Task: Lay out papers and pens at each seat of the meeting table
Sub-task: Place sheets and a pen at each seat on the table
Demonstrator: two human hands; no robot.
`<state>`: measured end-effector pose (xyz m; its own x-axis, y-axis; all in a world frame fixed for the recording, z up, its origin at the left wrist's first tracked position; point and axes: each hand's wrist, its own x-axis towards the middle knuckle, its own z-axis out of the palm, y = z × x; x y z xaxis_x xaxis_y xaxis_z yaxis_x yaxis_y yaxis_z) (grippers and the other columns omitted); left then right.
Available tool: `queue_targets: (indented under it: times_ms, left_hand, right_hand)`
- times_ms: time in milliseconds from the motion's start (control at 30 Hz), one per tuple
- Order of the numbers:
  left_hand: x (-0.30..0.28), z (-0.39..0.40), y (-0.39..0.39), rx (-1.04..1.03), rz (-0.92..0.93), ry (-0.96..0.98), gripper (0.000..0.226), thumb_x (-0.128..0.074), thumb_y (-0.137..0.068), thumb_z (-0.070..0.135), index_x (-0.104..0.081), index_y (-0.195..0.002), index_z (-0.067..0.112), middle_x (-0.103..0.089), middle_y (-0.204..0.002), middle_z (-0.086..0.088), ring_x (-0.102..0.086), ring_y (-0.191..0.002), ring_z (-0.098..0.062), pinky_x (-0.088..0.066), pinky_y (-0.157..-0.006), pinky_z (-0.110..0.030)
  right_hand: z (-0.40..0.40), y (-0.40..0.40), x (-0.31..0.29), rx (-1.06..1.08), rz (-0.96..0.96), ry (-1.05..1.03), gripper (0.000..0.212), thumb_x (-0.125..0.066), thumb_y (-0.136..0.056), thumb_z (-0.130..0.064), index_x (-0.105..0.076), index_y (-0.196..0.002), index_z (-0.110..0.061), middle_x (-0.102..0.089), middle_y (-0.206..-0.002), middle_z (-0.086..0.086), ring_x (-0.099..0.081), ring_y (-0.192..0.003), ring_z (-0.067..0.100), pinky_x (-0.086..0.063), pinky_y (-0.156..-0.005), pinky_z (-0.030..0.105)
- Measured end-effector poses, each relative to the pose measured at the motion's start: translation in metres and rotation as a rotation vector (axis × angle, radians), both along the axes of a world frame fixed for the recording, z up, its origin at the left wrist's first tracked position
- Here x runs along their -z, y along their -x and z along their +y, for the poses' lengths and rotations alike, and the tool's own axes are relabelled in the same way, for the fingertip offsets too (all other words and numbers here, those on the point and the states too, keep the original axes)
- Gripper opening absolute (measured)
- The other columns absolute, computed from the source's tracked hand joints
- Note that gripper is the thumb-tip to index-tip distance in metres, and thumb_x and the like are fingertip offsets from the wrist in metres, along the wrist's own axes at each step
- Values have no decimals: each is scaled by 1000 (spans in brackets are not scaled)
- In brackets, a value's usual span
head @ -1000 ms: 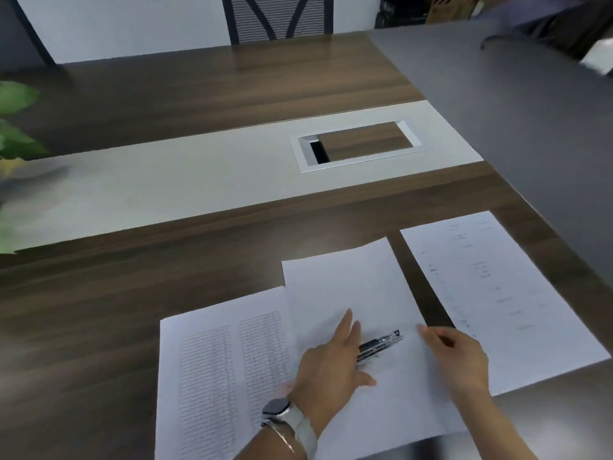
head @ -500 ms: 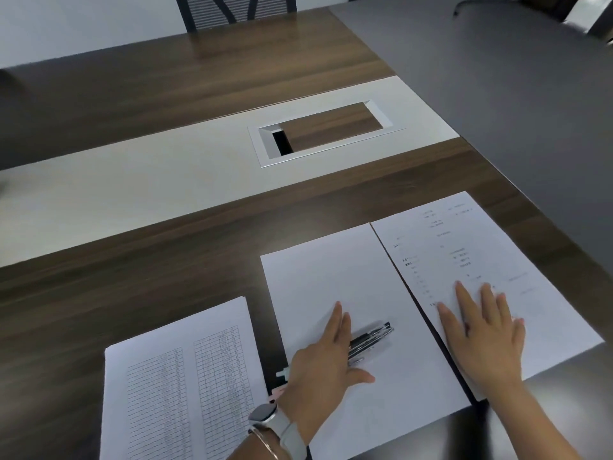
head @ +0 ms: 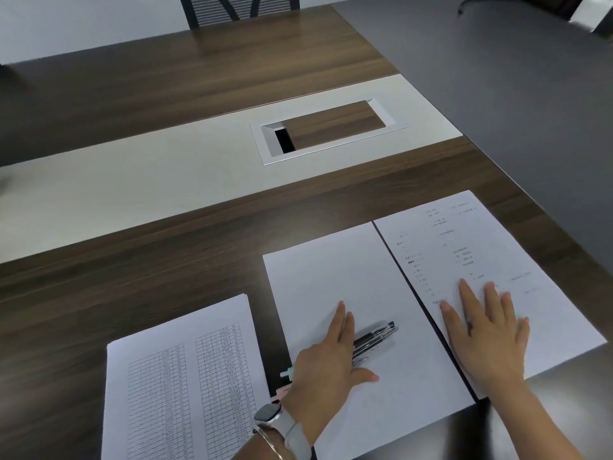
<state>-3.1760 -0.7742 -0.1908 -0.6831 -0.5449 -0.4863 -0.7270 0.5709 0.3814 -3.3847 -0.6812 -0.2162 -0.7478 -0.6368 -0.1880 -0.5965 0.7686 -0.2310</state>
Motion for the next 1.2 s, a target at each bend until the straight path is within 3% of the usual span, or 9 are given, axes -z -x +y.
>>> queue_targets:
  times_ms: [100,200,267,333,533,767,933,1100,1200]
  left_hand:
    - [-6,3,1,-42,15,-34,97,-36,-78,71,2,-151,20,29,-150,13,-46,-128,-17,-46,-95,-31]
    - [-18,9,-3,-324,253,-231,88,-34,-71,73,-27,-145,24,-19,-156,7,-52,-120,-12,-49,-95,-28]
    - [-30,10,-8,-632,546,-452,37,-53,-88,46,-47,-118,26,-54,-119,2,-62,-84,-7,-56,-66,-21]
    - [-37,6,-15,-975,724,-679,13,-56,-92,29,-54,-102,21,-63,-89,0,-53,-50,-6,-48,-49,-17]
    - [-47,-3,-61,-1377,1017,-1053,12,-62,-88,20,-66,-96,12,-68,-67,-1,-56,-54,-11,-49,-55,-27]
    - [-44,10,-104,-1440,1096,-981,20,-61,-87,24,-64,-103,12,-76,-95,-5,-70,-92,-17,-56,-63,-18]
    - [-40,11,-125,-1618,1111,-943,18,-58,-91,24,-61,-102,10,-72,-98,-7,-69,-82,-20,-56,-62,-29]
    - [-36,5,-159,-1752,1036,-944,24,-50,-93,37,-61,-97,16,-68,-79,-10,-51,-54,-19,-53,-54,-28]
    - [-33,4,-178,-1730,960,-850,21,-56,-90,36,-60,-95,17,-63,-74,-8,-42,-45,-13,-44,-43,-23]
  right_hand:
    - [0,-7,-9,37,15,126,76,-17,-83,-67,-18,-148,-28,-10,-159,6,1,-147,25,5,-116,47]
    - [-4,-36,-28,41,-93,397,69,-36,-83,-57,-39,-141,-19,-36,-150,9,-23,-142,27,-15,-115,43]
    - [-8,-73,-46,80,-458,557,41,-53,-87,-46,-55,-122,-25,-56,-129,0,-46,-128,21,-35,-104,33]
    - [-11,-111,-58,111,-848,579,14,-57,-89,-34,-63,-102,-32,-67,-113,-9,-60,-110,11,-43,-95,27]
    - [-17,-180,-65,68,-1268,390,19,-57,-89,-28,-68,-103,-24,-77,-89,-2,-72,-85,12,-55,-72,20]
    - [-13,-221,-74,60,-1225,394,17,-70,-80,-12,-70,-93,-24,-67,-57,-4,-63,-59,5,-53,-63,20]
    - [-10,-229,-65,-66,-972,410,26,-69,-81,-13,-70,-68,-35,-72,-64,-14,-63,-61,-2,-45,-62,4]
    - [-32,-204,-48,-80,-549,437,19,-60,-89,-18,-71,-104,-11,-70,-96,6,-57,-78,17,-39,-71,12]
    - [-46,-196,-25,-156,-364,429,25,-55,-92,-13,-68,-108,0,-62,-84,7,-52,-77,20,-35,-75,21]
